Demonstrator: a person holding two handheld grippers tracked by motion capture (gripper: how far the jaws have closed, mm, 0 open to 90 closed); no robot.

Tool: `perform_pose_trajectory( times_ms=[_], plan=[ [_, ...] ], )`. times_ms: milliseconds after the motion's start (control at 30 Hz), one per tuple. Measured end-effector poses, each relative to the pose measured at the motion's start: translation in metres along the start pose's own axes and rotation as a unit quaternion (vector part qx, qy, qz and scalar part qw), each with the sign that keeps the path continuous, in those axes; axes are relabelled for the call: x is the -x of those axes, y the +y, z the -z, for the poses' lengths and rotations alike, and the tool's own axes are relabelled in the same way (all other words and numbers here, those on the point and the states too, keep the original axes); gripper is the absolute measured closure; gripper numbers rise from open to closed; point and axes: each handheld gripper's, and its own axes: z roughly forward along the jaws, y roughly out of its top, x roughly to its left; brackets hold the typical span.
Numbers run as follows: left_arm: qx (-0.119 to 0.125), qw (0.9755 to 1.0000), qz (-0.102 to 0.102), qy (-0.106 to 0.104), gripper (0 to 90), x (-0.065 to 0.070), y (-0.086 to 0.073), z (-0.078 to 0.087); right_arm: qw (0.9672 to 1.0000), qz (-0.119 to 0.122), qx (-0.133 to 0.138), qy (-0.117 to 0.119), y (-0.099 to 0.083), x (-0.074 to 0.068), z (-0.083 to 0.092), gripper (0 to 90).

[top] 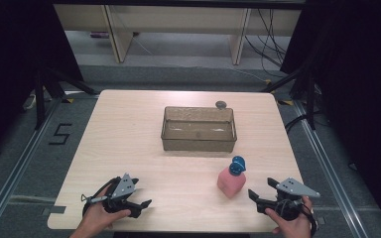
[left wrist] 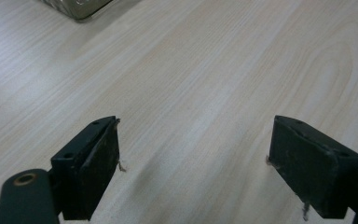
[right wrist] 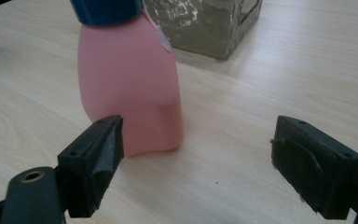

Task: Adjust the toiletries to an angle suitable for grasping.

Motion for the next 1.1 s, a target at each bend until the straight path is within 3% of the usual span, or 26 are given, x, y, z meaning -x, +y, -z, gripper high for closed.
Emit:
perform_pose_trajectory(
  times_ms=[367, 400, 433, 500, 533, 600, 767, 900, 967, 1067, 1100],
  plan=[
    [0.002, 1.0000, 0.000, 0.002, 15.8, 0.000, 0.000, 0.000, 0.9995, 0.010, 0.030, 0.009, 0.006, -0.007, 0.003, 18.8],
    [0.002, 1.0000, 0.000, 0.002, 15.8, 0.000, 0.000, 0.000, 0.9995, -0.008, 0.025, 0.015, 0.006, -0.011, 0.004, 18.8],
    [0.002, 1.0000, 0.000, 0.002, 15.8, 0.000, 0.000, 0.000, 0.9991, 0.011, 0.037, 0.015, 0.008, -0.010, 0.004, 19.0],
    [0.002, 1.0000, 0.000, 0.002, 15.8, 0.000, 0.000, 0.000, 0.9990, 0.012, 0.039, 0.017, 0.008, -0.012, 0.005, 19.2],
    [0.002, 1.0000, 0.000, 0.002, 15.8, 0.000, 0.000, 0.000, 0.9990, -0.003, 0.038, 0.022, 0.009, -0.016, 0.006, 19.3],
    [0.002, 1.0000, 0.001, 0.002, 15.8, 0.000, 0.000, 0.000, 0.9986, 0.015, 0.045, 0.023, 0.010, -0.015, 0.006, 19.4],
    [0.001, 1.0000, 0.001, 0.002, 15.8, 0.000, 0.000, 0.000, 0.9978, 0.017, 0.056, 0.030, 0.012, -0.019, 0.005, 22.5],
    [0.000, 1.0000, -0.001, 0.001, 15.8, -0.001, 0.000, 0.000, 0.9980, 0.021, 0.053, 0.028, 0.013, -0.020, 0.006, 23.1],
    [0.001, 1.0000, 0.002, 0.000, 15.8, -0.001, 0.000, 0.000, 0.9983, 0.009, 0.050, 0.029, 0.013, -0.022, 0.006, 22.8],
    [-0.001, 1.0000, 0.000, -0.006, 15.8, -0.001, -0.001, -0.001, 0.9977, 0.025, 0.056, 0.031, 0.015, -0.022, 0.005, 22.7],
    [0.000, 1.0000, 0.003, -0.007, 15.8, -0.001, -0.001, -0.001, 0.9975, 0.012, 0.059, 0.037, 0.015, -0.025, 0.004, 23.0]
  ],
)
